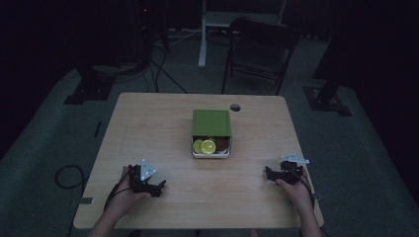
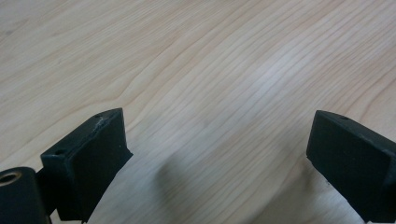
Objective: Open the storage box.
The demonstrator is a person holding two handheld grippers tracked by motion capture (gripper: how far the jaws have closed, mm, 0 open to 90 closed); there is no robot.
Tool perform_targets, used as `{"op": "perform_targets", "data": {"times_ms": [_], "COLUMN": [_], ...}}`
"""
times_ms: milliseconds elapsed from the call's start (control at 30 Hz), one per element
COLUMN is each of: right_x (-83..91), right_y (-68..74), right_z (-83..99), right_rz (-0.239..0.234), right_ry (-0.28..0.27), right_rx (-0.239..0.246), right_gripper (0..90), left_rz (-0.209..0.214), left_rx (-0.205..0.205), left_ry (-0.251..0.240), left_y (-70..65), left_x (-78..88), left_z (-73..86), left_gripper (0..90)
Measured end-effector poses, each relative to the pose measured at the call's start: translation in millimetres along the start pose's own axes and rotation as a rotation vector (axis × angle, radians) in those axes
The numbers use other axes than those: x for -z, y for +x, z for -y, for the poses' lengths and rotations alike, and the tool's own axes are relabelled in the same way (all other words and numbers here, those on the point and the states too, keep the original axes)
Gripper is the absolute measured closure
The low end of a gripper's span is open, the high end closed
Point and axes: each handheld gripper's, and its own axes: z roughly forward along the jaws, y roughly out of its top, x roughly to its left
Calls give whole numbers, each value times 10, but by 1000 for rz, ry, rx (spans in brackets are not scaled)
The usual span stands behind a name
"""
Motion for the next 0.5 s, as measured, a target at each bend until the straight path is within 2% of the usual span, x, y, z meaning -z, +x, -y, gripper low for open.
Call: {"op": "perform_targets", "data": {"times_ms": [133, 267, 500], "right_x": [0, 0, 0], "right_y": [-1, -1, -2], "right_z": [0, 0, 1], "right_rz": [0, 0, 0], "right_ry": [0, 0, 0], "right_rx": [1, 2, 2], "right_gripper": [106, 107, 107], "left_rz": [11, -1, 3], "left_rx": [-41, -86, -141], "left_ry": [-18, -41, -73], "left_y": [-72, -152, -275], "left_x": [-29, -58, -118], "left_z": [-80, -173, -309], "left_gripper": [53, 62, 66]}}
